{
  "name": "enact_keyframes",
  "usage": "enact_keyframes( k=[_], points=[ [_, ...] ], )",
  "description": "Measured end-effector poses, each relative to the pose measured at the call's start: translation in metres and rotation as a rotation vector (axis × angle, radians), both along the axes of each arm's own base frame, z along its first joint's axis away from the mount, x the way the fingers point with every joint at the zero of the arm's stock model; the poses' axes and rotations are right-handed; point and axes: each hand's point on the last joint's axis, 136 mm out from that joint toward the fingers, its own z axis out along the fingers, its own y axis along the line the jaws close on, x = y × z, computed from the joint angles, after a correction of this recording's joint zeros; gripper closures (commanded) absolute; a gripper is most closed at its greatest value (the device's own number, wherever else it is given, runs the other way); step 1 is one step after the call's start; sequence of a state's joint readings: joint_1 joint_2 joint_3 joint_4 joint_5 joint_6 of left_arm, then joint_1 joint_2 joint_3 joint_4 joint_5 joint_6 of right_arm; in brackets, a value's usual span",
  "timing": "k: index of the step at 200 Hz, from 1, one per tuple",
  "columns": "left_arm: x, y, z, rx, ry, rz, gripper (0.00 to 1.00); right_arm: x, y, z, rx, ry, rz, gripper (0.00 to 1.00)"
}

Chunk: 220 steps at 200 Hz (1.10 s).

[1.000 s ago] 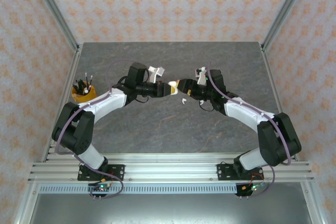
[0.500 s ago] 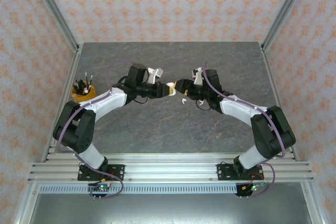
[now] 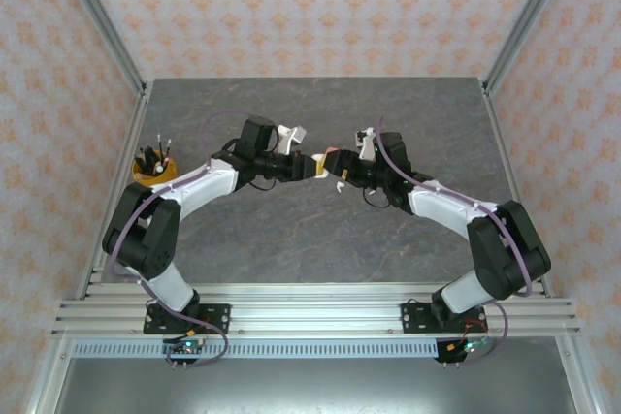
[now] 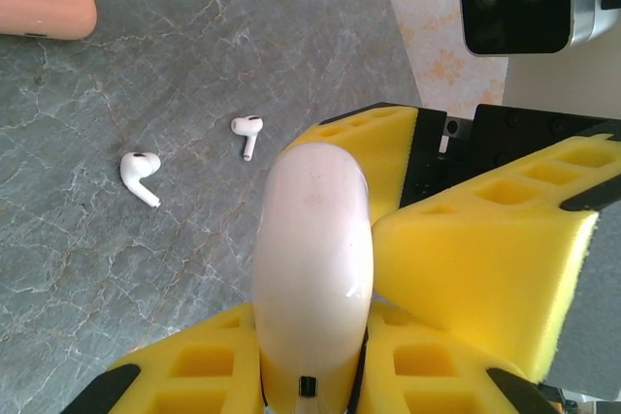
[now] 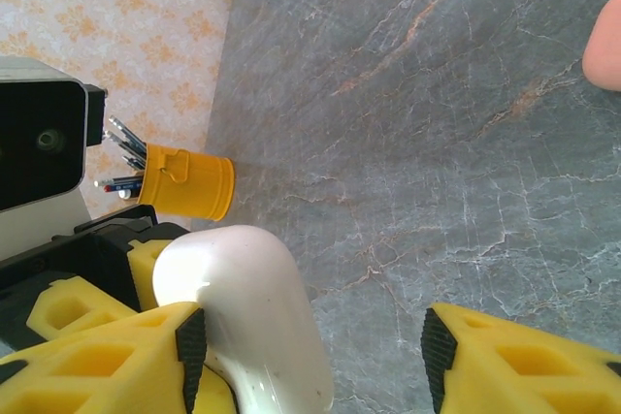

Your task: Insert the wireless bluetooth earbuds into the charging case

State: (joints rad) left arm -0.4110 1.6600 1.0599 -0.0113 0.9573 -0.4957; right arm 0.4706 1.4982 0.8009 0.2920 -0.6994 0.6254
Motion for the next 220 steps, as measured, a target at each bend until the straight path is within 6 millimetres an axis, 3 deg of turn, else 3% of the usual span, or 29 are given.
enact_keyframes(
  k=[36,79,125,152,179,200,220],
  points=[
    [0.001,0.001,-0.001,0.006,-0.002,0.008,0.95,0.005,-0.01,-0.007,0.015,-0.002,-0.025,0.41],
    [-0.002,0.0,0.021,-0.023,-0.045,-0.004,0.95,0.012,-0.027,-0.043,-0.024,0.081,-0.084,0.41],
    [-0.002,0.0,0.036,-0.038,-0.079,-0.005,0.95,0.012,-0.027,-0.045,-0.024,0.088,-0.085,0.42],
    [-0.002,0.0,0.036,-0.038,-0.079,-0.005,0.95,0.01,-0.034,-0.039,-0.018,0.08,-0.095,0.43],
    [-0.002,-0.001,0.035,-0.039,-0.075,-0.009,0.95,0.006,-0.047,-0.016,0.011,0.033,-0.1,0.46],
    [-0.001,-0.003,0.033,-0.05,-0.071,-0.02,0.95,-0.001,-0.043,0.002,0.045,-0.005,-0.05,0.48],
    [0.0,-0.007,0.031,-0.062,-0.061,-0.035,0.95,-0.009,-0.036,0.006,0.069,-0.004,0.009,0.52]
  ],
)
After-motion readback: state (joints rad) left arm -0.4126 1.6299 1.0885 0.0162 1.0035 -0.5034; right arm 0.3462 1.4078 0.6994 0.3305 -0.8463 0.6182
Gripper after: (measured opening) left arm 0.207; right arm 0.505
